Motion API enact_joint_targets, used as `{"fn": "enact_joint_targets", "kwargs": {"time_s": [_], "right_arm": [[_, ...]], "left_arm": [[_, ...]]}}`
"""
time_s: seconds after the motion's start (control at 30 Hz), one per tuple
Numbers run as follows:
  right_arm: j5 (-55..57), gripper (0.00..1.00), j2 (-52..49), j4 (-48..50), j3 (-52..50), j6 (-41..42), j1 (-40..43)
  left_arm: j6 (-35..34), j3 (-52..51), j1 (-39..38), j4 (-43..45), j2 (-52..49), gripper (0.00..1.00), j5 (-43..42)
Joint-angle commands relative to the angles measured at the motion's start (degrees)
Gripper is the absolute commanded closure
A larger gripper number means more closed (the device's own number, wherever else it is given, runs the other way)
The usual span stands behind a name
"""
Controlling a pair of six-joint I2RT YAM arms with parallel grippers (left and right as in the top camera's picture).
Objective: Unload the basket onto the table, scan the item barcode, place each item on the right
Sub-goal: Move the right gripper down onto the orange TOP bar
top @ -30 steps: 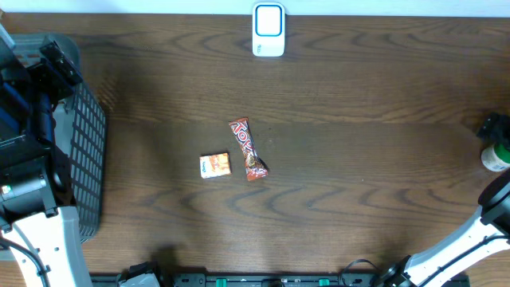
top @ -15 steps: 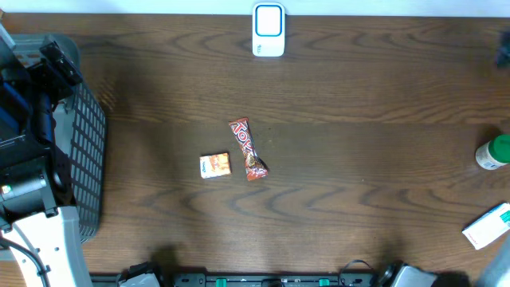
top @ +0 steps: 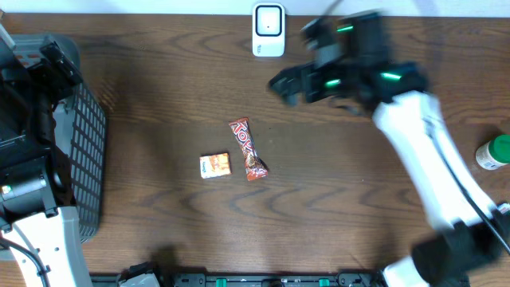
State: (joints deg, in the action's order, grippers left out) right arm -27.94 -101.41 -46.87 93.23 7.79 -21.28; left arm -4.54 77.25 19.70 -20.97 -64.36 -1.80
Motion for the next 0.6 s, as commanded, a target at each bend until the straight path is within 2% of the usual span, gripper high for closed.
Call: {"fn": "enact_joint_targets", "kwargs": {"time_s": [0.0, 0.17, 0.4, 0.57], "right_arm": [[-0.8, 0.01, -6.6, -0.3, -0.4, -0.8, -1.5], [-2.3, 0.01, -14.7, -0.2, -0.4, -3.1, -5.1], [5.6, 0.01, -18.5, -1.3, -0.4, -3.1, -11.3], [12.0, 0.06, -19.4, -4.0, -0.4, -2.8, -13.9]], "left_arm": [[-0.5, 0.2, -0.2, 0.0, 0.0, 0.09, -0.5], [-0.5, 0.2, -0.2, 0.0, 0.0, 0.09, -0.5], [-0.5, 0.2, -0.2, 0.0, 0.0, 0.09, -0.5], [-0.5, 0.2, -0.2, 0.0, 0.0, 0.09, -0.5]]}}
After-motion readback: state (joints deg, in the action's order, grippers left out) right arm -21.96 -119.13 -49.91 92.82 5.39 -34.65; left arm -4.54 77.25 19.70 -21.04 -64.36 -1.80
